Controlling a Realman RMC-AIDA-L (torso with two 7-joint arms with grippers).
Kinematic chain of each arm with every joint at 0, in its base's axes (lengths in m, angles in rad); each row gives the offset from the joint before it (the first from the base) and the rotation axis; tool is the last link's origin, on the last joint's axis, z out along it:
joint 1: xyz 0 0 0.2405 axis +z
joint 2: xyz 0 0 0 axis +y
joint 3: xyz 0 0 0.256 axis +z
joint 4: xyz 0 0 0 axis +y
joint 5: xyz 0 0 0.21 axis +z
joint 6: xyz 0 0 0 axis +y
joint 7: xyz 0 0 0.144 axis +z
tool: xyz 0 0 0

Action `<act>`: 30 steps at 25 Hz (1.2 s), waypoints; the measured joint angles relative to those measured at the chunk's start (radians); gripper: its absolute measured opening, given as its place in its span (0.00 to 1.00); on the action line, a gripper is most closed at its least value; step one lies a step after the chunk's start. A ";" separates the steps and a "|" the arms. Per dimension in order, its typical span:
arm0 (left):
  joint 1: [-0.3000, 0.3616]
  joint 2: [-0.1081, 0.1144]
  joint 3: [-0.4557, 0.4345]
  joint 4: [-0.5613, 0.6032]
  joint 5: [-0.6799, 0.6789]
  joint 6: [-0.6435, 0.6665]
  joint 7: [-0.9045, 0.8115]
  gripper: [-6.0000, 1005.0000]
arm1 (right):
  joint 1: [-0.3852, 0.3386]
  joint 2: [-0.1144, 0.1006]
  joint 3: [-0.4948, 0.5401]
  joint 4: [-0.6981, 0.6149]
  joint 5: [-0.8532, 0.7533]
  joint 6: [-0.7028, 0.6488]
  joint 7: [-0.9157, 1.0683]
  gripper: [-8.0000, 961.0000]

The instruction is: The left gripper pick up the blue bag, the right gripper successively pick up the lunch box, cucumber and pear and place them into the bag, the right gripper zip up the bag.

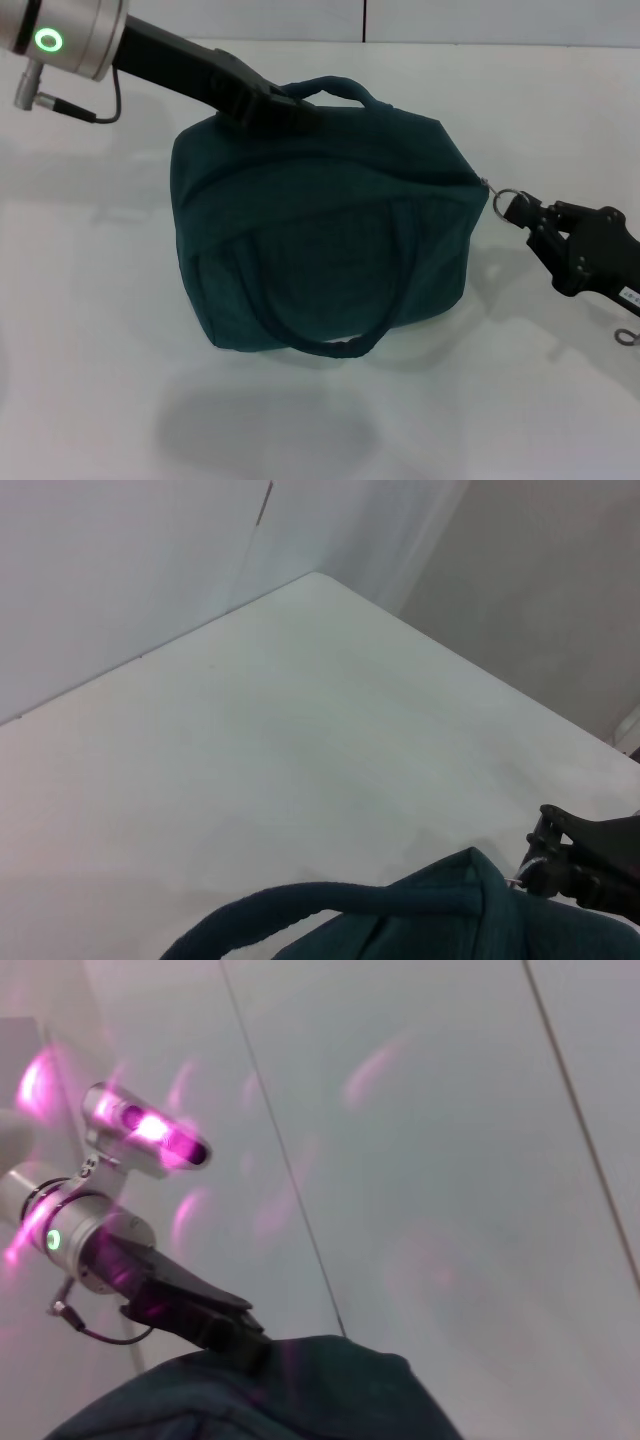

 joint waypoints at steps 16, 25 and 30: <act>0.118 -0.009 -0.083 -0.011 -0.237 0.000 0.135 0.28 | -0.057 -0.001 0.010 0.016 0.004 -0.048 0.002 0.05; 0.181 -0.007 -0.107 -0.096 -0.391 0.017 0.264 0.48 | -0.056 0.000 0.076 0.037 0.007 -0.027 -0.018 0.27; 0.233 -0.017 -0.108 -0.108 -0.473 0.047 0.363 0.49 | -0.052 -0.018 0.135 0.008 0.006 -0.118 -0.049 0.51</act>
